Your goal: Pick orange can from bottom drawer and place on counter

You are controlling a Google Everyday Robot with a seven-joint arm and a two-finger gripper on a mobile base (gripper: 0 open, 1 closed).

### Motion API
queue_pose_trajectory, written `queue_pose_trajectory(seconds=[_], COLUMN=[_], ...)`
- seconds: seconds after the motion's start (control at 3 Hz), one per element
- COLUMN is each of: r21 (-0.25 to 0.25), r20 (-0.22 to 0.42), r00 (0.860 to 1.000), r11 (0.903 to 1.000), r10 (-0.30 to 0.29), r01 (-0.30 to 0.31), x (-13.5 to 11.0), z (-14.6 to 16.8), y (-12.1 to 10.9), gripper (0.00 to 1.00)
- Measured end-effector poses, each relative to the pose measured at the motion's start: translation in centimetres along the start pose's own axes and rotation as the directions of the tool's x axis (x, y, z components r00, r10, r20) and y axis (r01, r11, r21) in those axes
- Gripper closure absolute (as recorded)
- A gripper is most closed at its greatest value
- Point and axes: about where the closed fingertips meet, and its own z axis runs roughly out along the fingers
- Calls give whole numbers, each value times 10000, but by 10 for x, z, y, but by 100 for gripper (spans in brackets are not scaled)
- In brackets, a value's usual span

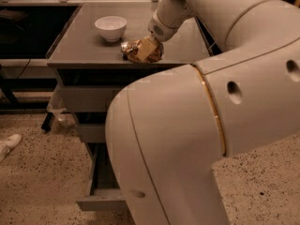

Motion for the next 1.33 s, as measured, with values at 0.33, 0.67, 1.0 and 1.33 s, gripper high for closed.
queue_pose_trajectory(seconds=[0.33,0.67,1.0,1.33], r21=[10,29,-975,-1373], r20=[5,473,1007,1016], r00=[10000,9982,9868,9768], r11=[10000,9993,9883,9751], r10=[26,379,1270,1887], r01=[-26,-381,-1173,-1741], x=[0,12,54,76], z=[0,-4,9,6], y=[0,-24,-47,-55], gripper=[100,100,100,100])
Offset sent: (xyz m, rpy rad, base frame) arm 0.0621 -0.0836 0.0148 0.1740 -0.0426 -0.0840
